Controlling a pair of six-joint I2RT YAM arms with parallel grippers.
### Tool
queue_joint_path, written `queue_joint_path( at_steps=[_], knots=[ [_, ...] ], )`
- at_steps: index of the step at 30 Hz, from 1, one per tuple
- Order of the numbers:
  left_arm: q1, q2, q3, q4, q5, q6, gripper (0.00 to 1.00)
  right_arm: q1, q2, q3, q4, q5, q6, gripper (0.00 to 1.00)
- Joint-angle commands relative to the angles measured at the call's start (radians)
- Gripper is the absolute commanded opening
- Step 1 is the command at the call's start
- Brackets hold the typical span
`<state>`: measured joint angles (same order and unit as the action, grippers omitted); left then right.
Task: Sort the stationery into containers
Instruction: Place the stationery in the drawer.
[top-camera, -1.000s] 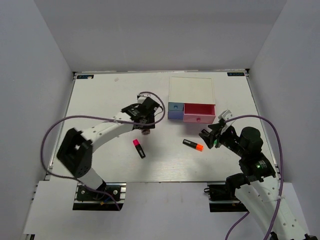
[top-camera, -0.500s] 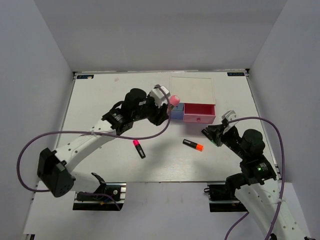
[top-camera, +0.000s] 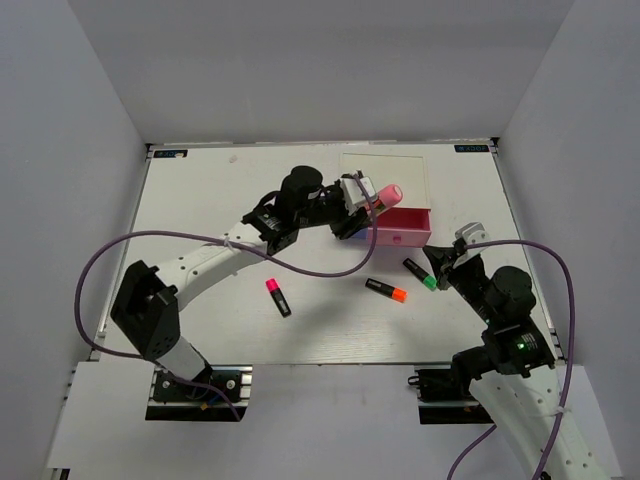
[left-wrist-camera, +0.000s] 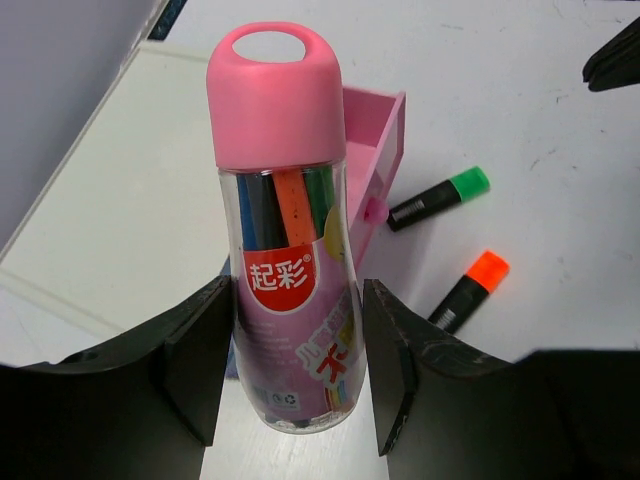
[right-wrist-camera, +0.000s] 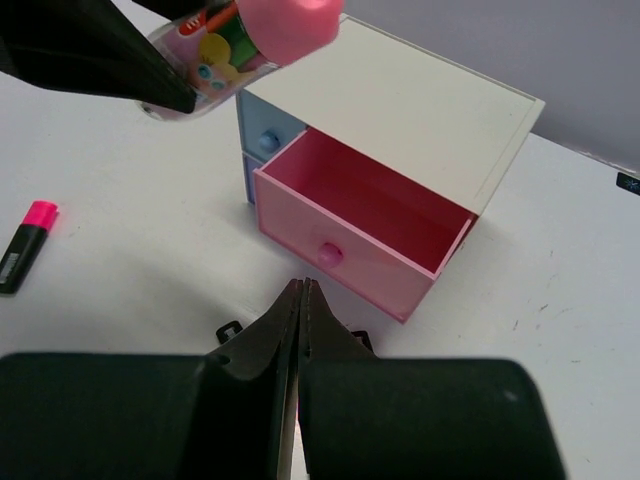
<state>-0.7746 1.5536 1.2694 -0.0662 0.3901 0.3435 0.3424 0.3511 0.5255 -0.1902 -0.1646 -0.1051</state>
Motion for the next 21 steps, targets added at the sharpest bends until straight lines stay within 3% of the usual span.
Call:
queue_joint_path(
  at_steps=[1, 8, 14, 16, 21],
  knots=[
    [-0.02, 0.034, 0.059, 0.129, 0.046, 0.037, 0.06, 0.001, -0.021, -0.002, 0.06, 0.037, -0.007, 0.0],
    [-0.054, 0.189, 0.162, 0.198, -0.014, 0.048, 0.09, 0.003, -0.041, -0.004, 0.064, 0.051, -0.005, 0.0],
    [-0.084, 0.287, 0.263, 0.145, -0.08, 0.097, 0.13, 0.009, -0.046, -0.005, 0.066, 0.056, -0.008, 0.0],
    [-0.084, 0.315, 0.284, 0.123, -0.105, 0.109, 0.17, 0.01, -0.047, -0.007, 0.063, 0.056, -0.008, 0.0],
    [-0.104, 0.324, 0.295, 0.114, -0.151, 0.129, 0.38, 0.009, -0.049, -0.007, 0.063, 0.051, -0.01, 0.0]
  ],
)
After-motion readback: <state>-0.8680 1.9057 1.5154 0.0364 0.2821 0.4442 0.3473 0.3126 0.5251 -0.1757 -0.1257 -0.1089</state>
